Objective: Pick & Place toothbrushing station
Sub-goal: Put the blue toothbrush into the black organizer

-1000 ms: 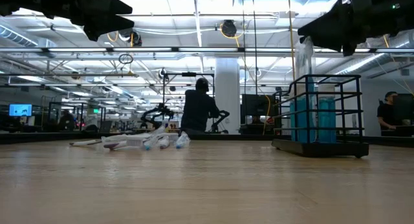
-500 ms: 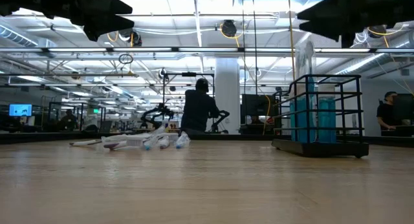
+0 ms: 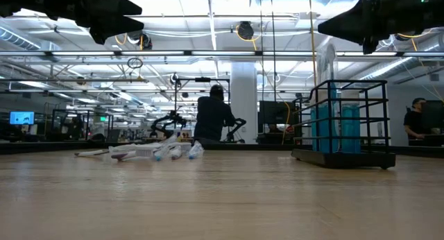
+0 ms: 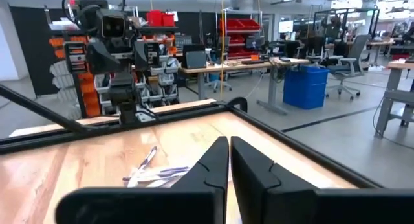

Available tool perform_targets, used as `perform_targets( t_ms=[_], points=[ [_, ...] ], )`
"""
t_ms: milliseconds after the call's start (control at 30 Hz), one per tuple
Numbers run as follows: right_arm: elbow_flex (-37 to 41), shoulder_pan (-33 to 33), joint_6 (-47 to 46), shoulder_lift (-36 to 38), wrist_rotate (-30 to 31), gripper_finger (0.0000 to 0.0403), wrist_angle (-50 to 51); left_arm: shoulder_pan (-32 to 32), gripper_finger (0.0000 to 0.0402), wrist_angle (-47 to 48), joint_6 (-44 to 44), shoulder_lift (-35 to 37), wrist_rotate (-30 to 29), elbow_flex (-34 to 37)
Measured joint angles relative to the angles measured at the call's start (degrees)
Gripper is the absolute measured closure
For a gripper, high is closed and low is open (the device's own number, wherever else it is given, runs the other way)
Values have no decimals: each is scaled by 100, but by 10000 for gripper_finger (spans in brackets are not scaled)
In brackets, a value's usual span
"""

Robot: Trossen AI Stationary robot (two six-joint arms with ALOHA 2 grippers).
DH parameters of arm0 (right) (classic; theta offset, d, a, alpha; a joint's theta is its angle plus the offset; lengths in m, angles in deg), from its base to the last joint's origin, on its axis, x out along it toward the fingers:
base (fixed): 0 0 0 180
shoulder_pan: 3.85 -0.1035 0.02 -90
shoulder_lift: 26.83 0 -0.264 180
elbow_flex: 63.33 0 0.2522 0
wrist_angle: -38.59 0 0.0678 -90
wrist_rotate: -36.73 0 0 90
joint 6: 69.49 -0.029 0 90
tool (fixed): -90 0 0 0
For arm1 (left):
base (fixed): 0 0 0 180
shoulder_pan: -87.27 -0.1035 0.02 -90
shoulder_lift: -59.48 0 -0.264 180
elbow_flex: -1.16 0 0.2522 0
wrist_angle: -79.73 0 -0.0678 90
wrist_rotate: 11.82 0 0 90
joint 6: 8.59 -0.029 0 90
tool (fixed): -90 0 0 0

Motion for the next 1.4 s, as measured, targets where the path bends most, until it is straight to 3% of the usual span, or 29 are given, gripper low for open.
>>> perform_targets(
  t_ms=[467,767,933,1067,1200,1400],
  points=[
    [0,0,-782,0,16,402,975,-2,167,0,9,0,0,0],
    [0,-31,-164,23,12,402,186,0,167,0,66,0,4,0],
    [0,-116,666,72,-3,397,-870,-1,167,0,529,0,9,0],
    [0,-151,1295,73,-566,380,-1542,0,167,2,602,-63,-27,0],
    [0,-151,1711,74,-1149,351,-2002,-1,167,0,536,-213,-525,2],
    [0,-151,1616,11,-1497,294,-1857,-2,167,-9,1264,-656,-771,4]
  ],
)
